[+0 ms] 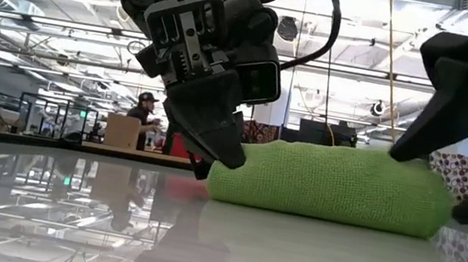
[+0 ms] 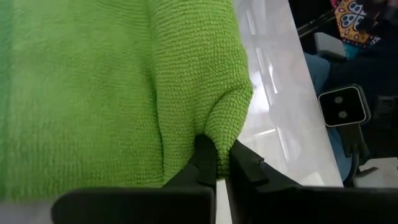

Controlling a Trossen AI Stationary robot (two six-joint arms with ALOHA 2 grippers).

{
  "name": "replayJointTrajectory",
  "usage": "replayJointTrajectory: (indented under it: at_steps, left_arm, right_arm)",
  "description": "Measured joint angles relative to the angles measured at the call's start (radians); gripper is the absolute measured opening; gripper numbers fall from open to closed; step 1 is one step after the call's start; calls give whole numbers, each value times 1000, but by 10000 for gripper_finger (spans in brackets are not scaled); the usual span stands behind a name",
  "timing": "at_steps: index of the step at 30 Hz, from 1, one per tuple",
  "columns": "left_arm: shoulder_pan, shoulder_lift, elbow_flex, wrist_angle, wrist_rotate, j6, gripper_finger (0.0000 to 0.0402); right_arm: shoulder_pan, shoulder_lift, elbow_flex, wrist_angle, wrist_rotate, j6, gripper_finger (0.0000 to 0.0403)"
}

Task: Roll towel into tight, uniform cylinder
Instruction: Roll the green microfiber towel

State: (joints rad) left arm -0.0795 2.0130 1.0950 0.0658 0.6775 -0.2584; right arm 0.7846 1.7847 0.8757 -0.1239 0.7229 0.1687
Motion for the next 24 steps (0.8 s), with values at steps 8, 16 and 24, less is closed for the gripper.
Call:
replayJointTrajectory:
  at_steps: [8,16,24]
  left_arm:
    - [0,-1,1,0,0,-2,12]
    - [1,-2,2,0,0,-42,12]
    - [6,-2,2,63,-52,-78,66]
  right_arm:
    - [-38,35,0,-6,19,81,308]
    - [-84,62,1,-57,-24,307,171]
    - [-89,57,2,-71,-116,419,21]
